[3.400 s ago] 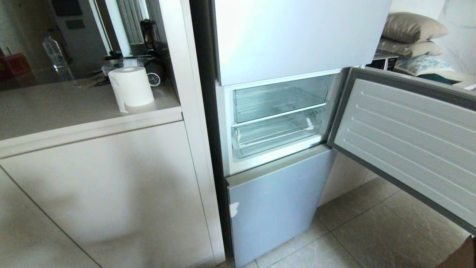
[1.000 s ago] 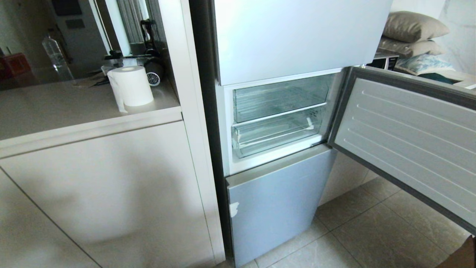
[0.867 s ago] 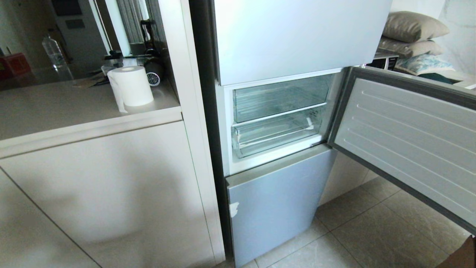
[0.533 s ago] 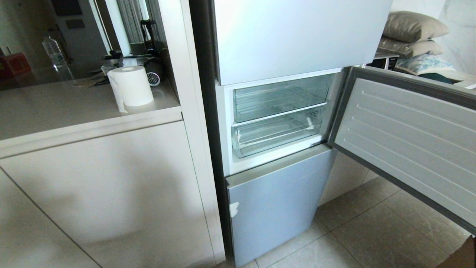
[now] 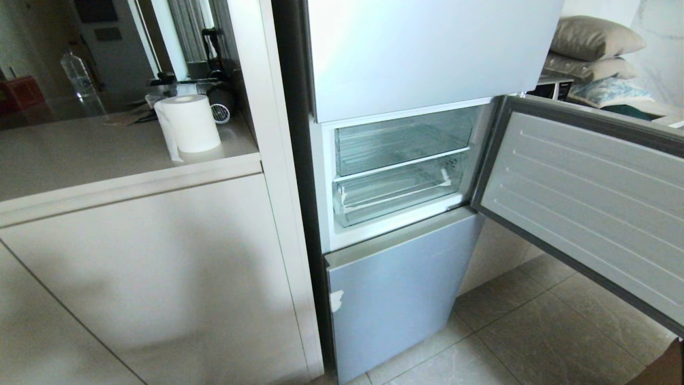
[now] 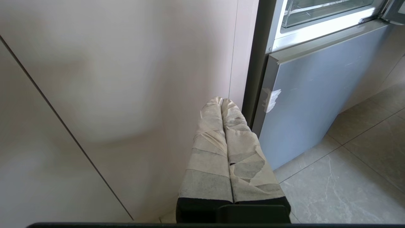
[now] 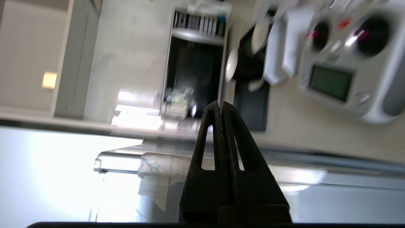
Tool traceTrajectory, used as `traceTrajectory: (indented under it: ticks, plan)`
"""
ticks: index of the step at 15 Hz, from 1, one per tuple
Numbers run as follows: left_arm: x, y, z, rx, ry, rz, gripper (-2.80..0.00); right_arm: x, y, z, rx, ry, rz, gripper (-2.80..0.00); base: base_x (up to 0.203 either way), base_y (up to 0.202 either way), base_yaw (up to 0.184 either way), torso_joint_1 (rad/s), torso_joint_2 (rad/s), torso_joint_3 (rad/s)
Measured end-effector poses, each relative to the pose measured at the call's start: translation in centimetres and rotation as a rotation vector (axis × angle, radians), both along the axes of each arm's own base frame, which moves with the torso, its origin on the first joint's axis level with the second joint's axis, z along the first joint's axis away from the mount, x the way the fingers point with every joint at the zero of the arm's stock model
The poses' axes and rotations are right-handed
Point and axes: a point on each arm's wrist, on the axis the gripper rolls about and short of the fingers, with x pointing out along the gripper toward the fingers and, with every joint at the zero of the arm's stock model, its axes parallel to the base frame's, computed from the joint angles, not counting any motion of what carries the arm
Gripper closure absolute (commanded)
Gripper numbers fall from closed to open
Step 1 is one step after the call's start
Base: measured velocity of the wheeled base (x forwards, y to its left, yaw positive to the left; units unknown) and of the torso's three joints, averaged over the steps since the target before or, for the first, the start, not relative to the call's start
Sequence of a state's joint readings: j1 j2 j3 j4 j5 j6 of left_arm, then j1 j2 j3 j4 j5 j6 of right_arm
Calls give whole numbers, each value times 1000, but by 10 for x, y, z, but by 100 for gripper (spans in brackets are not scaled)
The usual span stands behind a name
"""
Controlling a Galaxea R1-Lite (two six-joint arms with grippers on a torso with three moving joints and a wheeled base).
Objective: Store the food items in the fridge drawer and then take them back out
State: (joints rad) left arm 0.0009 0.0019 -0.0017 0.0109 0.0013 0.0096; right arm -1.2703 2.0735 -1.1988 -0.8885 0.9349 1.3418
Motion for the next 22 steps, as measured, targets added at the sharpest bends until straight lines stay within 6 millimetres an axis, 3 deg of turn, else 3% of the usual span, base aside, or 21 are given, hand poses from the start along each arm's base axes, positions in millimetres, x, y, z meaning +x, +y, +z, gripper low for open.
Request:
traceTrajectory:
  ticks: [6, 12, 15, 19, 22]
  plan:
    - [0, 0, 0, 0, 0, 0, 0, 11, 9, -7, 86, -7, 156, 0, 0, 0, 0, 0, 0, 0]
    - [0, 0, 0, 0, 0, 0, 0, -3, 47, 8, 95, -2, 186, 0, 0, 0, 0, 0, 0, 0]
    - [0, 0, 0, 0, 0, 0, 0, -21, 63, 42, 58, -39, 171, 0, 0, 0, 0, 0, 0, 0]
    - [0, 0, 0, 0, 0, 0, 0, -41, 66, 117, -25, -154, 135, 0, 0, 0, 0, 0, 0, 0]
    - [0, 0, 0, 0, 0, 0, 0, -45, 48, 126, -140, -207, 35, 0, 0, 0, 0, 0, 0, 0]
